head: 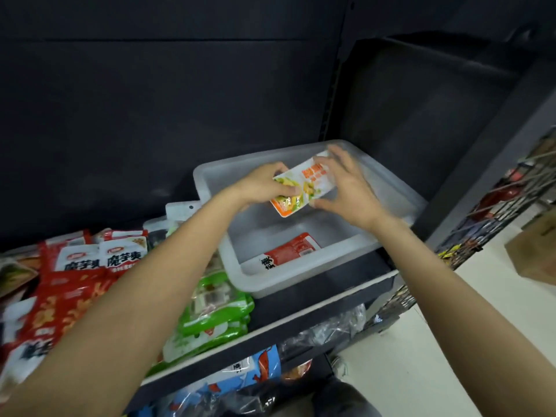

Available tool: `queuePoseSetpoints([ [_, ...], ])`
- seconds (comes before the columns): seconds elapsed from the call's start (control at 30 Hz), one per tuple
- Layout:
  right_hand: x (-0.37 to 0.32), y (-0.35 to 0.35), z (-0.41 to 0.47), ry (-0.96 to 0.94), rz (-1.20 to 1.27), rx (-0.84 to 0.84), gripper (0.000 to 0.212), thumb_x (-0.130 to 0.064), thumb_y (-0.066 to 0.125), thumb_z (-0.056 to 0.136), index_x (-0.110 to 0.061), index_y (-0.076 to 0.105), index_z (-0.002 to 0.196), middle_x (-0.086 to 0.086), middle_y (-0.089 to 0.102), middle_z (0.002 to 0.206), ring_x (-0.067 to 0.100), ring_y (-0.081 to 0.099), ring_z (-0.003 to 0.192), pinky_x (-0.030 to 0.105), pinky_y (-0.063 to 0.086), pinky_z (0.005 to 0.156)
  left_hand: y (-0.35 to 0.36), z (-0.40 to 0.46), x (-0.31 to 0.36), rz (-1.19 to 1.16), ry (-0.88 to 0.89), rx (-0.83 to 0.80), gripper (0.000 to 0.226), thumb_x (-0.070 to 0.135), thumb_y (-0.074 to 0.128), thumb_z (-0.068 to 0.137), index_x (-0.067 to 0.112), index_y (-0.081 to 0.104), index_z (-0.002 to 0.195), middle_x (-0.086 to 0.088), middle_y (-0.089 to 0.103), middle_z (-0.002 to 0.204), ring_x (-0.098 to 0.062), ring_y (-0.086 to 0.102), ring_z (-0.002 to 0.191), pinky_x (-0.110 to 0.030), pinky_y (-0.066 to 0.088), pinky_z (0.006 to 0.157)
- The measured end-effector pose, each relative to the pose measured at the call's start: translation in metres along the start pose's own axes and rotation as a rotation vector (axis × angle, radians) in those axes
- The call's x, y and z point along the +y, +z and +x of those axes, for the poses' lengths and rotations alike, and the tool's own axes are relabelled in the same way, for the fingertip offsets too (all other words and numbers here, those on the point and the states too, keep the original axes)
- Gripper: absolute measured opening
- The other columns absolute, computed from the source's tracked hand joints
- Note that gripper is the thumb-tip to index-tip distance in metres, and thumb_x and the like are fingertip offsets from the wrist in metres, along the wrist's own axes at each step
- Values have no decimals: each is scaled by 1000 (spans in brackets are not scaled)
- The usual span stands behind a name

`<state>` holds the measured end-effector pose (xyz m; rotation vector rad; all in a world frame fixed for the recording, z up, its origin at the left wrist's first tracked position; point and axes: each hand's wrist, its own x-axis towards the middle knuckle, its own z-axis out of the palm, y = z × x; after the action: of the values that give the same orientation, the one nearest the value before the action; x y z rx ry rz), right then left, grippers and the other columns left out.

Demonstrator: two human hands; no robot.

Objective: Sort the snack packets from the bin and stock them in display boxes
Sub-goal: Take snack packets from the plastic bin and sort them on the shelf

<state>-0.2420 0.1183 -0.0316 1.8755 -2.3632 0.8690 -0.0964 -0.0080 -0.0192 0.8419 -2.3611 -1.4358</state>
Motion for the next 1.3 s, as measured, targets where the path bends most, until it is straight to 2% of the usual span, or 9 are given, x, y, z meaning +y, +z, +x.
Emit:
queuePoseSetpoints([
  [0.13, -67, 16, -29, 246, 532, 337, 39, -14, 63, 89, -16, 57, 128, 5, 42, 142, 10, 45, 122, 15, 34, 98, -25, -66, -10, -110, -30, 258, 29, 26, 70, 84, 17, 56, 107, 1, 68, 98, -14, 66, 85, -33, 53, 80],
  [0.23, -131, 30, -43, 374, 982, 204, 29, -9, 52, 95, -12, 62, 121, 9, 63, 116, 14, 63, 93, 28, 55, 81, -33, -117, -19, -55, 24, 401, 29, 24, 69, 84, 17, 57, 110, 0, 67, 104, -16, 64, 95, -33, 52, 84],
  [0.4, -224, 67, -59, 332, 1236, 48, 33, -1, 52, 93, -17, 62, 121, 15, 65, 103, 19, 67, 83, 29, 58, 64, -58, -210, -45, -264, 70, 606, 26, 16, 64, 89, 23, 54, 111, 1, 67, 102, -18, 65, 96, -40, 52, 87],
  [0.5, -272, 94, -59, 266, 1201, -140, 38, -1, 55, 92, -17, 58, 127, 10, 67, 100, 17, 67, 84, 27, 57, 65, -81, -261, -73, -225, 32, 763, 29, 19, 61, 91, 20, 54, 120, 3, 65, 105, -15, 64, 97, -34, 52, 86],
  [0.6, -317, 126, -52, 159, 1119, -291, 45, 1, 55, 92, -15, 51, 133, 11, 63, 95, 14, 63, 76, 25, 58, 62, -109, -307, -99, 176, -59, 869, 39, 30, 54, 94, 17, 49, 131, 8, 62, 106, -7, 61, 92, -13, 45, 71],
  [0.73, -365, 169, -34, 132, 978, -457, 50, 0, 56, 92, -13, 44, 139, 18, 61, 109, 16, 63, 71, 23, 57, 62, -135, -355, -130, 563, -358, 876, 67, 41, 45, 96, 8, 21, 149, -14, 39, 145, -28, 41, 130, -39, 39, 99],
  [0.83, -388, 200, -17, 116, 792, -470, 48, -4, 57, 91, -12, 47, 137, 20, 64, 112, 11, 61, 57, 20, 53, 58, -138, -376, -141, 613, -429, 772, 72, 40, 46, 95, 10, 11, 150, -16, 42, 142, -33, 52, 117, -42, 44, 89],
  [0.97, -401, 221, -3, -103, 304, -518, 30, -20, 53, 94, -19, 64, 122, 5, 64, 124, 20, 61, 107, 27, 45, 89, -135, -383, -148, 723, -463, 595, 73, 35, 47, 95, 14, 4, 150, -14, 23, 154, -34, 54, 116, -40, 46, 88],
  [1.3, -384, 198, -13, -248, 325, -500, 31, -31, 49, 97, -22, 60, 125, 12, 44, 133, 25, 42, 126, 27, 31, 102, -132, -375, -145, 1012, -380, 675, 41, 37, 44, 95, 15, 52, 129, -7, 55, 132, -24, 45, 128, -36, 49, 89],
])
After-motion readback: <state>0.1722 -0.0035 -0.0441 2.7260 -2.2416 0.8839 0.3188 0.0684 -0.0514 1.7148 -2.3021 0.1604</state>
